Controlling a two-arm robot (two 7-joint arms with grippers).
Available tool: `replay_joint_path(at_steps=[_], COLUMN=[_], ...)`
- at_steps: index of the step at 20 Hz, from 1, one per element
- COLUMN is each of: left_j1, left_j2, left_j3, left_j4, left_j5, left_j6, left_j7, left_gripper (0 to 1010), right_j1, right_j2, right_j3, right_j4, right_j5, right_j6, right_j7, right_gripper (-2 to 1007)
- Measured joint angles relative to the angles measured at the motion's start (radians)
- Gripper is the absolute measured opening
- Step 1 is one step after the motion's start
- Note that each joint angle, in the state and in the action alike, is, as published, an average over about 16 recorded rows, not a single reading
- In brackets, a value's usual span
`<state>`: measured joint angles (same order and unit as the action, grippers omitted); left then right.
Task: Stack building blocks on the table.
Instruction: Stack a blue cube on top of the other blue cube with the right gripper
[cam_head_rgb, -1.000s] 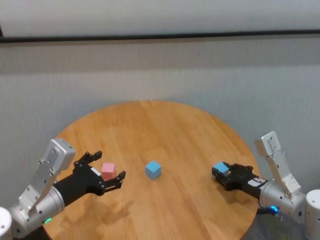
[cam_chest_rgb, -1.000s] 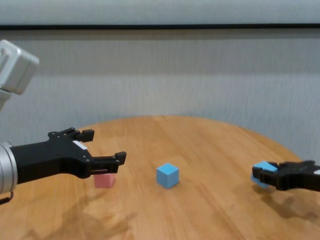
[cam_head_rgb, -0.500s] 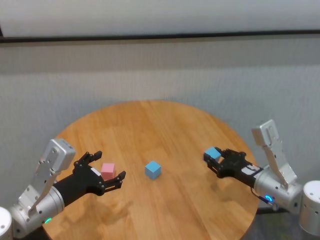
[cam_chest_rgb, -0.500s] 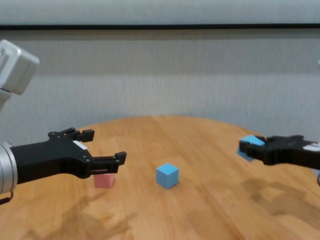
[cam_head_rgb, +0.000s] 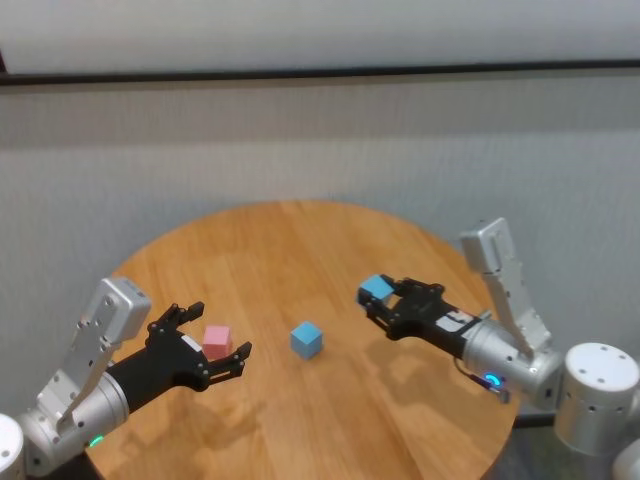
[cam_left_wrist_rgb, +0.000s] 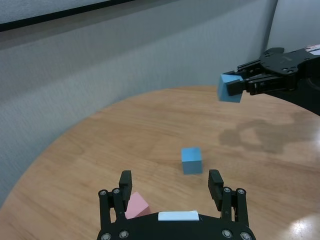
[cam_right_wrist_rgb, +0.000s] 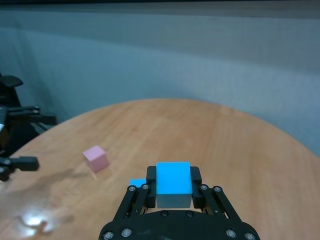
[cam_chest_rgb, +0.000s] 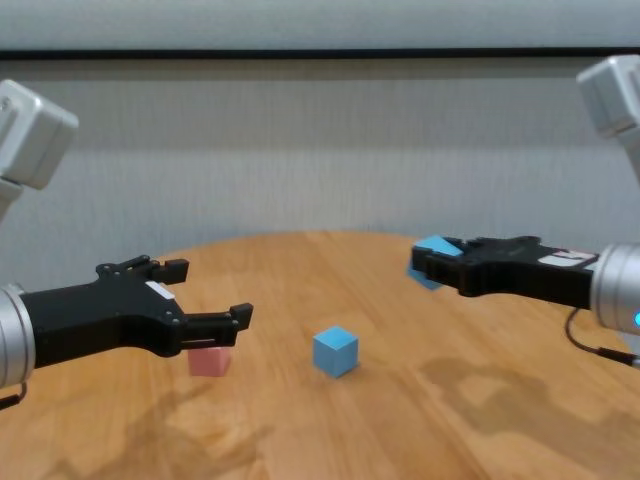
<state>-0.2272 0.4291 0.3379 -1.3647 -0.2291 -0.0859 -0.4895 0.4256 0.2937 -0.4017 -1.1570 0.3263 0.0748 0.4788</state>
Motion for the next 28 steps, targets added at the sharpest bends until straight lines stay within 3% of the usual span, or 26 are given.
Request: replay_joint_path(at_steps=[7, 15, 21, 28], left_j1=[0.000, 0.000, 0.000, 0.000], left_j2=[0.000, 0.000, 0.000, 0.000], left_j3=[0.000, 0.000, 0.000, 0.000], left_j4=[0.000, 0.000, 0.000, 0.000], left_j5=[0.000, 0.000, 0.000, 0.000], left_j6=[0.000, 0.000, 0.000, 0.000], left_j7=[0.000, 0.000, 0.000, 0.000], left_gripper=[1002, 1002, 1002, 1002], right_j1=[0.037, 0.098, 0.137, 0.159], right_j2=[-0.036, -0.077, -0.105, -0.131], right_j3=[-0.043, -0.082, -0.097, -0.102], right_j4=[0.040, 0.141, 0.212, 0.258], right_j5=[-0.016, -0.048, -0.065, -0.074], right_j6=[-0.006, -0.017, -0.024, -0.032], right_j7=[0.001, 0.011, 0.023, 0.033], right_gripper=[370, 370, 370, 370])
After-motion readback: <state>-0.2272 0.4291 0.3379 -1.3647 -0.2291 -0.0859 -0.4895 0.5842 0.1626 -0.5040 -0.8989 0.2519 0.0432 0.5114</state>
